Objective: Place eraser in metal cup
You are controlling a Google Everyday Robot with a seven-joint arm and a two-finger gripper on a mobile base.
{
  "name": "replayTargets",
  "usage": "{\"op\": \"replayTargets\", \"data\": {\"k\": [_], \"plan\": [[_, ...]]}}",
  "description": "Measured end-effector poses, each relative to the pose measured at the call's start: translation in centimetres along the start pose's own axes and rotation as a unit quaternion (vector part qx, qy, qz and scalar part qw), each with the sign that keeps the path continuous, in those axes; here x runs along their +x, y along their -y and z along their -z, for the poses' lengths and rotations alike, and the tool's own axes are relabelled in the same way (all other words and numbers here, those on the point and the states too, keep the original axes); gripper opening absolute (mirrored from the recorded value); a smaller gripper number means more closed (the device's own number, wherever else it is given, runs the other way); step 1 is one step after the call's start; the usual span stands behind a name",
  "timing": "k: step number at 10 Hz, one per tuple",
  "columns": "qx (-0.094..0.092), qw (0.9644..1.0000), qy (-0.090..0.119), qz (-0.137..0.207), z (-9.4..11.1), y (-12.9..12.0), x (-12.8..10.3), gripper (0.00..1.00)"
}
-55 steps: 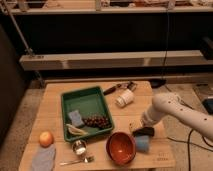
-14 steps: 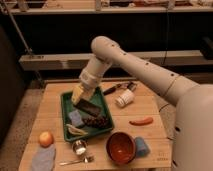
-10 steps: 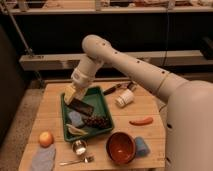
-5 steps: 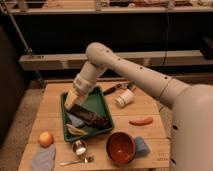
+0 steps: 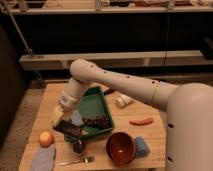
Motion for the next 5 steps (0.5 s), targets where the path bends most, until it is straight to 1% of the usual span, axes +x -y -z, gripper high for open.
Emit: {"op": "replayTargets", "data": {"k": [2, 3, 5], "plan": [[-0.003, 0.9994, 0.032, -0.010, -2.7, 0.2, -1.7, 0.00], [-0.007, 0.9990, 0.043, -0.012, -3.8, 0.2, -2.7, 0.00], [-0.019, 0.9982, 0.056, -0.011, -4.5, 0.4, -4.0, 0.00]]}}
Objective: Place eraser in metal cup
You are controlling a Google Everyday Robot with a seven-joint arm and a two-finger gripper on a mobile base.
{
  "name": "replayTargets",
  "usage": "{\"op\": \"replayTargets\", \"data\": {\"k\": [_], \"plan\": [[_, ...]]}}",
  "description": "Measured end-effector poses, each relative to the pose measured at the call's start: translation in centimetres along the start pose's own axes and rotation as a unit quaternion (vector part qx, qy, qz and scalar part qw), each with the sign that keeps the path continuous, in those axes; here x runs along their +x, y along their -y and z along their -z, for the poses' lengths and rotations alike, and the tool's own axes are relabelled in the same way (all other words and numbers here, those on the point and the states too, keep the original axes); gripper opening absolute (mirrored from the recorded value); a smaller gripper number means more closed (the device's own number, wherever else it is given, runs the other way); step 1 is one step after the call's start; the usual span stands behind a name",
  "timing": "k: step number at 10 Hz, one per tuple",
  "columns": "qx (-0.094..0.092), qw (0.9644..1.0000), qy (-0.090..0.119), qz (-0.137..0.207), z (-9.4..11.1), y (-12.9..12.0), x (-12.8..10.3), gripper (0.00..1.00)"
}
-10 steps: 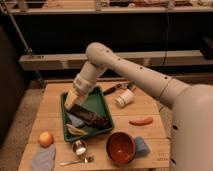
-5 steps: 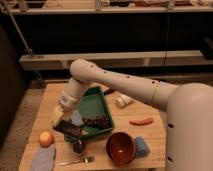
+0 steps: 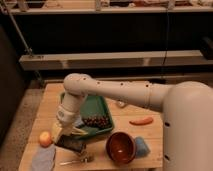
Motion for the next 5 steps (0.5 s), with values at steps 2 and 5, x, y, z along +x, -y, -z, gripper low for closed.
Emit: {"op": "replayTargets", "data": {"k": [2, 5], "plan": [[-0.024, 0.9997, 0.008, 0.000, -0.5, -0.4, -0.7, 0.00], [-0.051, 0.9987, -0.001, -0.008, -0.9, -1.8, -1.2, 0.00]]}}
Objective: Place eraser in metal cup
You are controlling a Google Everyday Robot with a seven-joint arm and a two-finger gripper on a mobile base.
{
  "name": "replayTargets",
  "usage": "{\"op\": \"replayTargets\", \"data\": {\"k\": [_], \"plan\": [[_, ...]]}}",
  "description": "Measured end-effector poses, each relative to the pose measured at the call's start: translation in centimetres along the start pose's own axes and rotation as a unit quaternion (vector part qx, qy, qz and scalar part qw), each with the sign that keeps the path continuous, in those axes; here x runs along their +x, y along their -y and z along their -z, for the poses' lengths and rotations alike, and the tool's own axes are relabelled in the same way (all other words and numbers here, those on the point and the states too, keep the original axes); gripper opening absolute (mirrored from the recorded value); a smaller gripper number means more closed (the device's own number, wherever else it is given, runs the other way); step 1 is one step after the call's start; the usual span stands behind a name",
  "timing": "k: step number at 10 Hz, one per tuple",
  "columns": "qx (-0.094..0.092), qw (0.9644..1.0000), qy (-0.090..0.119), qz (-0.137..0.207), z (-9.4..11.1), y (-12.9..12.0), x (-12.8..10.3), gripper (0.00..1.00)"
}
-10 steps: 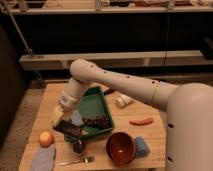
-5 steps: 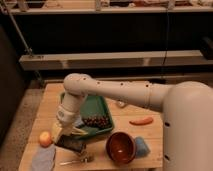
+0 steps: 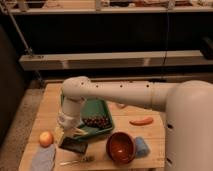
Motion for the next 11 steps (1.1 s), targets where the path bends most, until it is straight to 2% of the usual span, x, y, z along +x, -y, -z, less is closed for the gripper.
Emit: {"op": "replayTargets", "data": {"k": [4, 11], "plan": [[-0.009, 1.0000, -0.002, 0.003, -1.2, -1.5, 0.0, 0.00], [-0.010, 0.9999, 0.005, 0.003, -2.4, -3.8, -0.1, 0.00]]}}
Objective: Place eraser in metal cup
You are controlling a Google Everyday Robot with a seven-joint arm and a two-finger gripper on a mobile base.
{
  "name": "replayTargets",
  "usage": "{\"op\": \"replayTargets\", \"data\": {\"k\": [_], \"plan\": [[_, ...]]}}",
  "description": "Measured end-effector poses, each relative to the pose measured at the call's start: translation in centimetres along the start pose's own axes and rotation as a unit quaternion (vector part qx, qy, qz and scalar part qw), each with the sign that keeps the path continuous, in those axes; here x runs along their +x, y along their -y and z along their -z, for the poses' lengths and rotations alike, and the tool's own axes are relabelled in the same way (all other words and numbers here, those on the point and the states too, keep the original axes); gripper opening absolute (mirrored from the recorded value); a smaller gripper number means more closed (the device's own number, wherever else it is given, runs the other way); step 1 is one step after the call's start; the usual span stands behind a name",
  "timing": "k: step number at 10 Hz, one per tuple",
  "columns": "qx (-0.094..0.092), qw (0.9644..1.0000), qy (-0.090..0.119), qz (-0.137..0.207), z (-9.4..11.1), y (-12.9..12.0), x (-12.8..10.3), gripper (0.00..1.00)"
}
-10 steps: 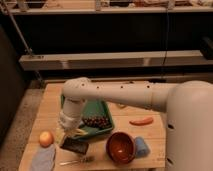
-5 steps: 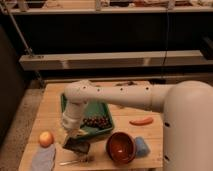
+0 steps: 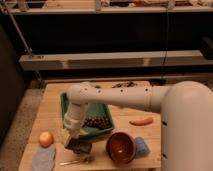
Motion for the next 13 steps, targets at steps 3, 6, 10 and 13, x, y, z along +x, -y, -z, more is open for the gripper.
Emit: {"op": "replayTargets", "data": {"k": [3, 6, 10, 13], "plan": [[0.001, 1.0000, 0.007, -0.006, -0.11, -0.31, 0.14, 0.10], [0.003, 0.9998, 0.009, -0.016, -0.21, -0.59, 0.31, 0.39], [0.001, 0.9998, 0.012, -0.018, -0.31, -0.38, 0.78, 0.78], [0.000, 0.9996, 0.012, -0.026, -0.29, -0.52, 0.93, 0.80]]}}
